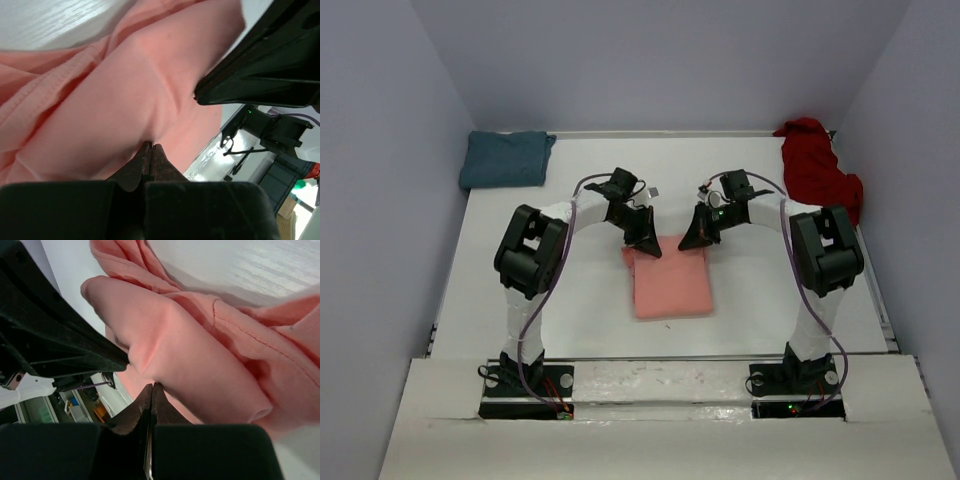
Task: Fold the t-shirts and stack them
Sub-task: Fold the tshirt, then neatly place the folded tshirt to the corner
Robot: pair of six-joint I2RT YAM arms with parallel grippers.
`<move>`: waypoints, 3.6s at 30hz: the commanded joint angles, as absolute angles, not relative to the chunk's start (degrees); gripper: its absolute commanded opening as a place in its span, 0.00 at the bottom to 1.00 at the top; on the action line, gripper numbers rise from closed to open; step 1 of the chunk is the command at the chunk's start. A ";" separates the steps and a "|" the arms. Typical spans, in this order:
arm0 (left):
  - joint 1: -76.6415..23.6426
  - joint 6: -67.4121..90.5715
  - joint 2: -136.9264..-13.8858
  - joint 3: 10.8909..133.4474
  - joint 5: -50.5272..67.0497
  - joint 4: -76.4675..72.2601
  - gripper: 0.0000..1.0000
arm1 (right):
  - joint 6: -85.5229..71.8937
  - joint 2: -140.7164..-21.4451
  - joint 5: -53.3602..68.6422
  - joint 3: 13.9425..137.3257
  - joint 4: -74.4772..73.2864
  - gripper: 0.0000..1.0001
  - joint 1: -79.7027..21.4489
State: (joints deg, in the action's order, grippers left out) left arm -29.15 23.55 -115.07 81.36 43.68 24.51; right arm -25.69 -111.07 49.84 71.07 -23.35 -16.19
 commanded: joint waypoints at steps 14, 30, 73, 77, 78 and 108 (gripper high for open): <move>-27.25 21.36 -116.37 78.49 38.85 23.20 0.00 | -22.33 -115.84 48.17 70.05 -19.25 0.00 -11.26; -22.68 21.36 -114.08 74.97 36.83 20.83 0.00 | -23.38 -118.66 36.57 71.89 -18.81 0.00 -9.32; -18.28 21.62 -97.56 64.43 28.92 27.87 0.89 | -19.60 -100.46 32.34 81.74 -41.93 0.72 -8.79; -18.28 23.55 -97.38 59.34 29.27 22.95 0.89 | -20.30 -98.79 33.40 80.42 -41.05 0.72 -8.79; -18.28 23.90 -97.47 58.72 29.35 21.98 0.89 | -20.30 -98.62 33.40 80.25 -41.04 0.72 -8.79; -24.60 28.74 -114.43 67.23 30.94 10.02 0.86 | -20.57 -94.92 34.28 77.78 -41.04 0.72 -8.79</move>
